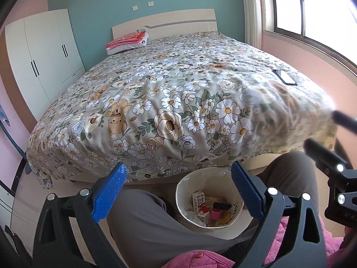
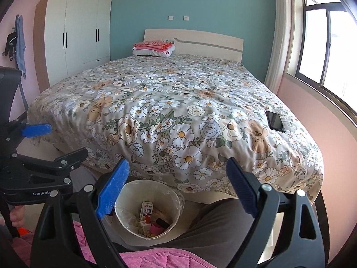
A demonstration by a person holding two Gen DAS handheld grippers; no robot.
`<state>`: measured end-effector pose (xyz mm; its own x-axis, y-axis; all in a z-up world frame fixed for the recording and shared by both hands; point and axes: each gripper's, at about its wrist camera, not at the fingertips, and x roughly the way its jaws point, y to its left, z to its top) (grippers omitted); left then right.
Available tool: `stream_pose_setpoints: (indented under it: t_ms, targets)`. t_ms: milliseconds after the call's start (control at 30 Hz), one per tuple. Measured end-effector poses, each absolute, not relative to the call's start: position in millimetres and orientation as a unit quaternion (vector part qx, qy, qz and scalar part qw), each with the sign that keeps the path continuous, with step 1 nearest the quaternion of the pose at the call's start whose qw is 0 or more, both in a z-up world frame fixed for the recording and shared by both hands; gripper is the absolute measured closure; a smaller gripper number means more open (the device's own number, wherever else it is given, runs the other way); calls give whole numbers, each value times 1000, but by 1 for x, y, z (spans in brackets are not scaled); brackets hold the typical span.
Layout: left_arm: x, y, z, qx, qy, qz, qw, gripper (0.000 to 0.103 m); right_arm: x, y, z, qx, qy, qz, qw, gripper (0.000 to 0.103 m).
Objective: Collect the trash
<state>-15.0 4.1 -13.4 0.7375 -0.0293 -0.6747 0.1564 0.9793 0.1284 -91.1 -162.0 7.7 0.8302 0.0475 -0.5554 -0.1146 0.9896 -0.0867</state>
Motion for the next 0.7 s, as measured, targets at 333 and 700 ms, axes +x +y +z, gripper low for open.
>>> stream_pose_setpoints:
  t_ms: [333, 700]
  targets:
    - [-15, 3, -13, 88, 361, -51, 927, 7, -89, -162, 6, -56, 293, 44, 954, 16]
    - [-12, 4, -18, 85, 372, -58, 922, 7, -88, -162, 3, -56, 297, 47, 952, 16]
